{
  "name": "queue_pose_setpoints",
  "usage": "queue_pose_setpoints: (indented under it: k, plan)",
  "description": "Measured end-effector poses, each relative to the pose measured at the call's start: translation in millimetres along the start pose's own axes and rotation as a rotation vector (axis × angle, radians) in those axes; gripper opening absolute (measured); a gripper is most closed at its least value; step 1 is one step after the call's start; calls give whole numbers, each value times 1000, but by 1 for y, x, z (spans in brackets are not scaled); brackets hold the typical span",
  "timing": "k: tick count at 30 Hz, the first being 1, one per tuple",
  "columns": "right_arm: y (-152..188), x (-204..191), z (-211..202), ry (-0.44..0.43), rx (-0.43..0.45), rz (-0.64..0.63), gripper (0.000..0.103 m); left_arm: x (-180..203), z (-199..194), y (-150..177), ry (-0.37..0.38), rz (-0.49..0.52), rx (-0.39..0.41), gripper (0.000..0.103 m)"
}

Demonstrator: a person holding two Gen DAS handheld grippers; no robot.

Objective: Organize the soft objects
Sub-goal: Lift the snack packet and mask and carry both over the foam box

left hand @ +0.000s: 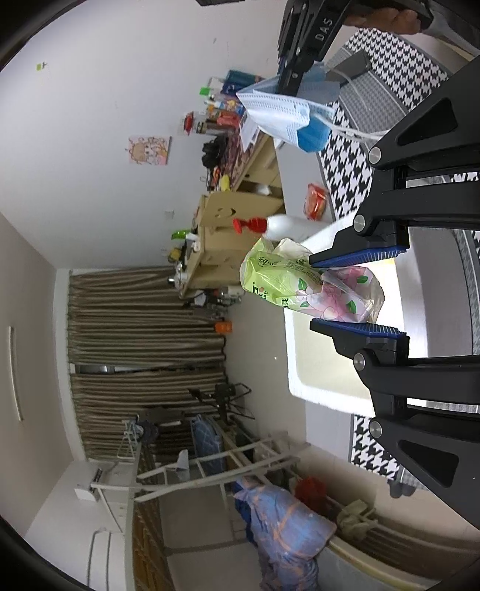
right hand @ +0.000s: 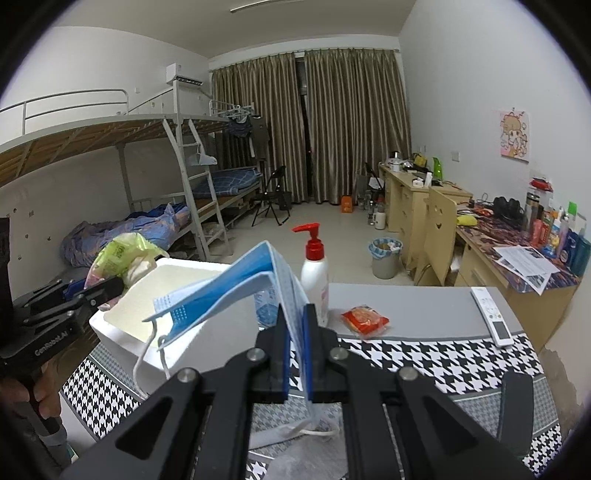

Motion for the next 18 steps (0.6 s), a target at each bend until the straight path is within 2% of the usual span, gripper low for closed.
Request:
queue_pose_setpoints:
  k: [15,18]
  plan:
    - [-15,-16,18,-32,-5,-37,9,-21,21,-3,-54,-19,-30,29]
    - [-17,-18,20,-35,-4,-40,9,-22,24,-4,-62,-18,-38,32]
Point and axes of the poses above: each gripper's, at about its wrist camera, not at the fingertips, and z roughly the way its jaws point, x to its right, y to its underside, the point moved 1 cm from there along z, roughly the way its jaws point, and after that the axes turned 14 degrees about -z, right-handed, at the moved point
